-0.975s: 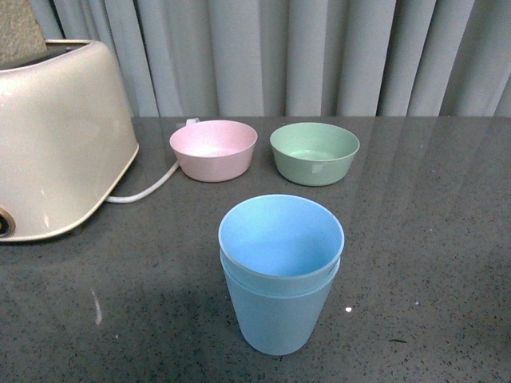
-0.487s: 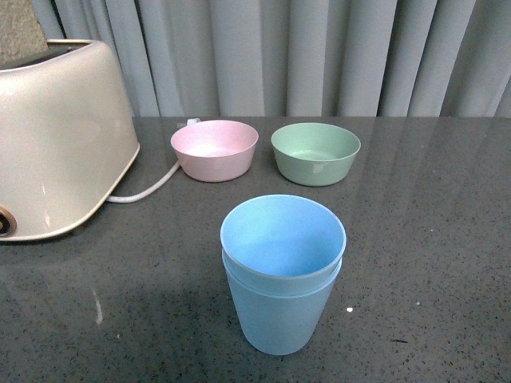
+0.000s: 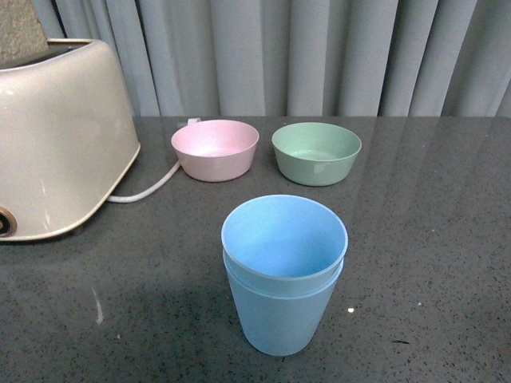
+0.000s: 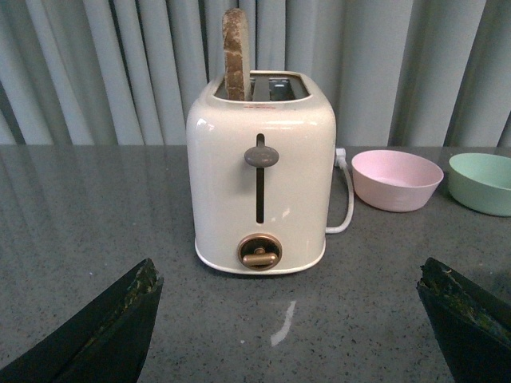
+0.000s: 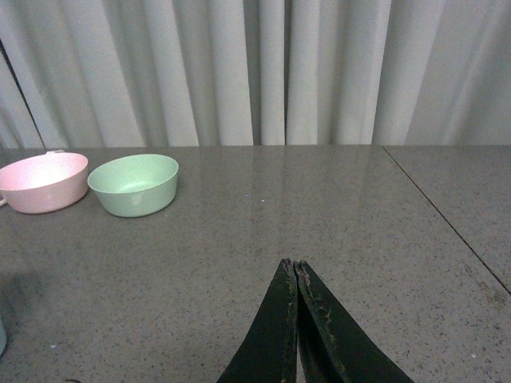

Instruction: Stack blue cups with both arms

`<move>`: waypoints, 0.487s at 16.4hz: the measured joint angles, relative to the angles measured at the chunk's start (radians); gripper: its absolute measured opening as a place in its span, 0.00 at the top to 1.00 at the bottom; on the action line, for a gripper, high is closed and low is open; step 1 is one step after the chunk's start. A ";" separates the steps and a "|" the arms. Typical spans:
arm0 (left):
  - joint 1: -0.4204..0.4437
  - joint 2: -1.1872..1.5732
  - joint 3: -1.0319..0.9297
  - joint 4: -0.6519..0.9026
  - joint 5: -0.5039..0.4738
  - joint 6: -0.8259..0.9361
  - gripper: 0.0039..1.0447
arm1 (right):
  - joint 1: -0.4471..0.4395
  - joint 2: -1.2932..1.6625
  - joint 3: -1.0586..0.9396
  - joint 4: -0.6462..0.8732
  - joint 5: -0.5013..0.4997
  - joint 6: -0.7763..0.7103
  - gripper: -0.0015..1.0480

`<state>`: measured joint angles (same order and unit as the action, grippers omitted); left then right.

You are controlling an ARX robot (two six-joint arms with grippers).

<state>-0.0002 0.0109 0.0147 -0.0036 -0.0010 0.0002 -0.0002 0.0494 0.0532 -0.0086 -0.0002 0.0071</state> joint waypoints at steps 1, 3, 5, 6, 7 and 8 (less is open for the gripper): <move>0.000 0.000 0.000 0.000 0.000 0.000 0.06 | 0.000 -0.002 -0.002 0.001 0.000 0.000 0.98; 0.000 0.000 0.000 0.000 0.000 0.000 0.06 | 0.000 -0.046 -0.039 0.008 0.000 0.000 0.98; 0.000 0.000 0.000 -0.001 0.000 0.000 0.06 | 0.000 -0.045 -0.040 0.008 0.001 -0.001 0.98; 0.000 0.000 0.000 0.000 0.000 0.000 0.06 | 0.000 -0.045 -0.040 0.002 0.000 -0.001 0.98; 0.000 0.000 0.000 0.000 0.000 0.000 0.06 | 0.000 -0.045 -0.040 0.004 0.000 -0.001 0.98; 0.000 0.000 0.000 0.000 0.000 0.000 0.06 | 0.000 -0.045 -0.040 0.003 0.000 -0.001 0.98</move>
<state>-0.0002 0.0109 0.0147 -0.0040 -0.0010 0.0002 -0.0002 0.0044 0.0128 -0.0055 -0.0002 0.0059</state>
